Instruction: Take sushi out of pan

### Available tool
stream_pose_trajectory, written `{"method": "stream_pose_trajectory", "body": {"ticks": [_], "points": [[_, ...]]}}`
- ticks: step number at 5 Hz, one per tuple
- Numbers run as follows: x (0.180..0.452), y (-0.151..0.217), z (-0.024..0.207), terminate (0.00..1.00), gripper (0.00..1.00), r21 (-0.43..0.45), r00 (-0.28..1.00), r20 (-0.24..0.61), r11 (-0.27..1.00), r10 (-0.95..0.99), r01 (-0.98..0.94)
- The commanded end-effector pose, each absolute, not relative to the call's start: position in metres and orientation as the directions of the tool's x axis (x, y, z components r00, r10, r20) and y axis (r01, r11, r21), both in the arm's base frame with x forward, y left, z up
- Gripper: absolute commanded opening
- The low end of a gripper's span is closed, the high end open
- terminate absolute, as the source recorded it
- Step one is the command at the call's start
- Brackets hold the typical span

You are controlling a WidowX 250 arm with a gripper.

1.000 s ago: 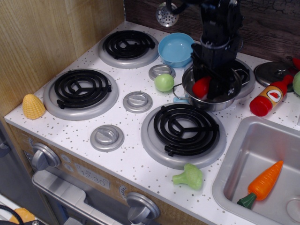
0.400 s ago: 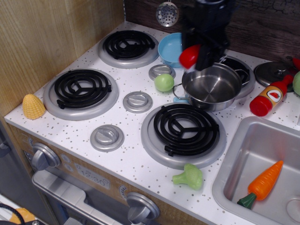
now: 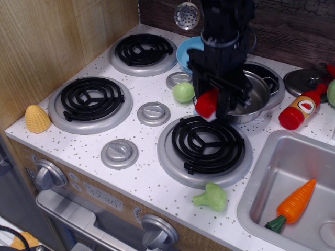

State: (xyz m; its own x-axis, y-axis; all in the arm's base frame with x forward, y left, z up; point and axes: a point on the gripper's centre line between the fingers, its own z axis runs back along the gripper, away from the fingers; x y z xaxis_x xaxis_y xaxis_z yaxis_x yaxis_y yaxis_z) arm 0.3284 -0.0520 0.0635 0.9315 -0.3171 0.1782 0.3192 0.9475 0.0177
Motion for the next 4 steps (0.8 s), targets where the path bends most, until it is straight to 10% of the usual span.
{"method": "stream_pose_trajectory", "body": {"ticks": [1,2,4], "points": [[0.330,-0.058,0.055,0.00,0.00,-0.016,0.933,0.235,0.958,-0.274,0.286],[0.321,-0.060,0.049,0.00,1.00,-0.039,0.954,0.210,0.973,-0.214,0.227],[0.311,-0.062,0.045,0.00,1.00,-0.058,0.958,0.216,0.977,-0.186,0.203]]}}
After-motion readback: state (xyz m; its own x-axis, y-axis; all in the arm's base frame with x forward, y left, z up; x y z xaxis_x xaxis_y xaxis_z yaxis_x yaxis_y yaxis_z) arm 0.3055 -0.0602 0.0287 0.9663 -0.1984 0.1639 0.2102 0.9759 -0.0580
